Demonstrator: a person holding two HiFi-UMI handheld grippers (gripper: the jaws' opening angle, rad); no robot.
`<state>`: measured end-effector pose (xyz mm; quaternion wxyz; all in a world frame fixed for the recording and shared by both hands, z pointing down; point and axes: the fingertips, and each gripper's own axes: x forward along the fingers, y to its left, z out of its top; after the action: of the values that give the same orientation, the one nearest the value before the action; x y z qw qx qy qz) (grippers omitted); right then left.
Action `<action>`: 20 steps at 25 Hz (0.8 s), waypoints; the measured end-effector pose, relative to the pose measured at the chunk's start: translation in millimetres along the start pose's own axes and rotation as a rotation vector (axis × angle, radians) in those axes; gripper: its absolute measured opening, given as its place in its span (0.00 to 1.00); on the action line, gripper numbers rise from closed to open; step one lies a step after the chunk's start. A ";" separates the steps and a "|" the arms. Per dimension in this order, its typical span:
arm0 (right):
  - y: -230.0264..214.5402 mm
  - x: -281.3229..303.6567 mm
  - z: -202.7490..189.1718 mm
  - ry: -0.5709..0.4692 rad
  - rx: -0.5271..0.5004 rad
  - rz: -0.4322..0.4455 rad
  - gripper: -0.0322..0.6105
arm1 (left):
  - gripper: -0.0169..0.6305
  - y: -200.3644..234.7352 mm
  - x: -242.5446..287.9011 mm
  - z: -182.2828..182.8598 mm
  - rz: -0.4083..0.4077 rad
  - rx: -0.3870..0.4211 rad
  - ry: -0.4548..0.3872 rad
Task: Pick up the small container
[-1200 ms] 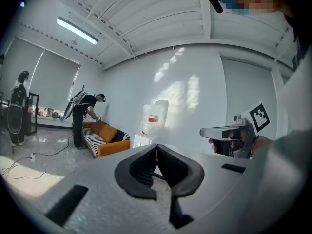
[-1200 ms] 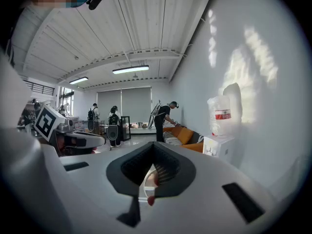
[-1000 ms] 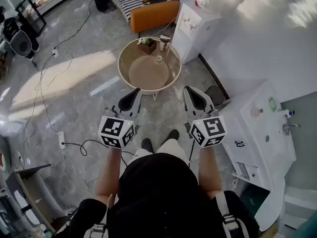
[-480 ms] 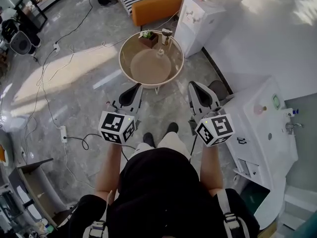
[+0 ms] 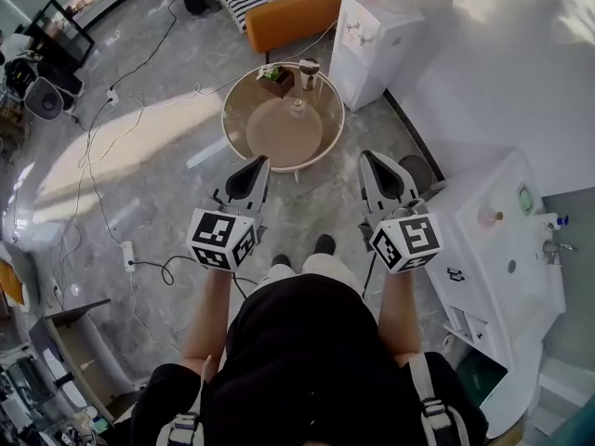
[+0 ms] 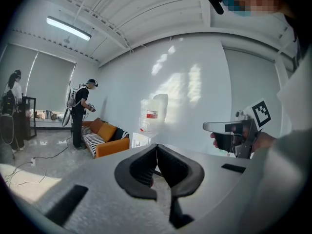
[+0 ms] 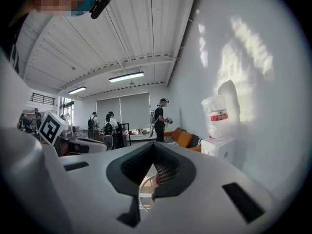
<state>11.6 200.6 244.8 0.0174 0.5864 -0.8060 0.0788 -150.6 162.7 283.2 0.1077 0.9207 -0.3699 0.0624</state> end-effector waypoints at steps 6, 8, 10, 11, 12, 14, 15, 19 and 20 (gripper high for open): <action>-53.5 2.6 -1.4 0.016 -0.001 0.003 0.05 | 0.05 -20.7 48.5 2.1 0.012 0.000 0.020; -70.3 2.7 -5.2 0.018 0.011 0.006 0.05 | 0.05 -28.5 62.5 -1.6 0.014 0.003 0.031; -84.5 3.2 -8.8 0.022 0.017 0.014 0.05 | 0.05 -34.4 74.8 -5.9 0.020 -0.001 0.039; -90.4 4.2 -10.6 0.028 0.016 0.018 0.05 | 0.05 -36.8 80.2 -8.0 0.024 -0.004 0.044; -95.4 5.8 -12.5 0.034 0.016 0.022 0.05 | 0.05 -38.9 85.2 -9.8 0.027 -0.006 0.048; -102.6 10.4 -16.0 0.047 0.018 0.030 0.05 | 0.05 -42.3 93.5 -12.4 0.029 -0.009 0.057; -104.9 13.0 -17.9 0.053 0.020 0.034 0.05 | 0.05 -43.3 97.2 -13.5 0.028 -0.010 0.061; -110.3 29.1 -25.7 0.083 0.026 0.053 0.05 | 0.05 -37.1 109.2 -17.1 0.032 -0.018 0.072; -110.5 34.3 -27.1 0.089 0.025 0.055 0.05 | 0.05 -32.8 111.5 -18.2 0.034 -0.021 0.075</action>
<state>103.9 139.1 287.5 0.0439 0.5599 -0.8193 0.1155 -48.3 115.7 317.5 0.1303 0.9100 -0.3820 0.0950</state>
